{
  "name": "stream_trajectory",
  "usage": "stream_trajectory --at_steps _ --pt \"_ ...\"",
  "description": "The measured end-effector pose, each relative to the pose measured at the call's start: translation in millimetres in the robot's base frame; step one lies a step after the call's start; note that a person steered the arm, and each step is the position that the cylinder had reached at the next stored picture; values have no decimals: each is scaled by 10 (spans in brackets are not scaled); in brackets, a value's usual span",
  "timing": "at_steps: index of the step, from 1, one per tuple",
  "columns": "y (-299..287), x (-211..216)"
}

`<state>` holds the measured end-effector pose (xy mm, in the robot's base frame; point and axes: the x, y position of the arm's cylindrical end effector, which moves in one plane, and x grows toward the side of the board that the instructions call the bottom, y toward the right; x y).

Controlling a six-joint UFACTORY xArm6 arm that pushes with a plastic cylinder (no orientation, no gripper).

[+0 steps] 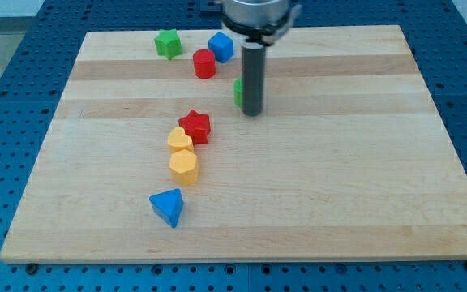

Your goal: Move the red star into the yellow blocks

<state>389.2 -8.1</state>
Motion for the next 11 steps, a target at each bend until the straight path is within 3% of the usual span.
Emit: stream_trajectory --at_steps 1,3,5,7,10,11 --pt "-492 -18" --pt "-545 833" --pt "-122 601" --pt "-720 556" --pt "-645 632" --pt "-611 361"
